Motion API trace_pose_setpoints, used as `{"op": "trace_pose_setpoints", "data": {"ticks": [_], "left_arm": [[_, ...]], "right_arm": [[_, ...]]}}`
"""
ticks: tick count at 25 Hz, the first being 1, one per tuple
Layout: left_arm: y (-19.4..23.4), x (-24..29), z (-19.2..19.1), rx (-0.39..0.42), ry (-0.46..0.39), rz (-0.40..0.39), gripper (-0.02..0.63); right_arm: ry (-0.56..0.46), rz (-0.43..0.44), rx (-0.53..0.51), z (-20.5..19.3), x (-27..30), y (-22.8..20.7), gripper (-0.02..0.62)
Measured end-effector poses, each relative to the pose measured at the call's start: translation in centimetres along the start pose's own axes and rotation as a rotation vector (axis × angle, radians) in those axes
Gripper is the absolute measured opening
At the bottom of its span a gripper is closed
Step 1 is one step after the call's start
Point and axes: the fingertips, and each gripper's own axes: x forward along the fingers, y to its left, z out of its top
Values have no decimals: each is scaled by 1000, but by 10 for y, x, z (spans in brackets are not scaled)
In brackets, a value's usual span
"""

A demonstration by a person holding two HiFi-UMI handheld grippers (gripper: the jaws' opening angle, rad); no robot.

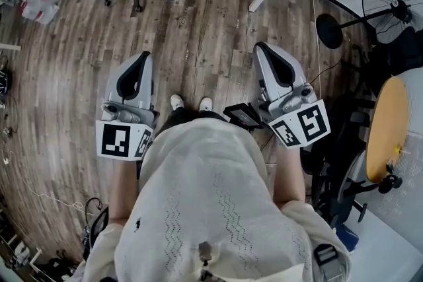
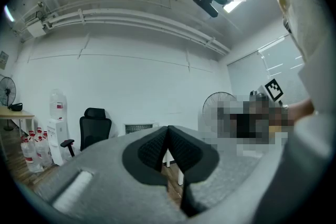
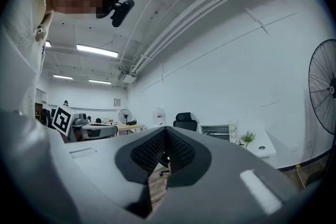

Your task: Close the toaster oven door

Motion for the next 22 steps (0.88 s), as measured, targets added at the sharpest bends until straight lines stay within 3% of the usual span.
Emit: {"op": "trace_pose_setpoints", "data": {"ticks": [12,22], "left_arm": [[-5,18,-14,-19,14,33,3],[35,42,-16,-58,5,35,3]], "right_arm": [[13,11,7,-11,7,-24,9],[15,-24,5,-11,49,-38,9]]}}
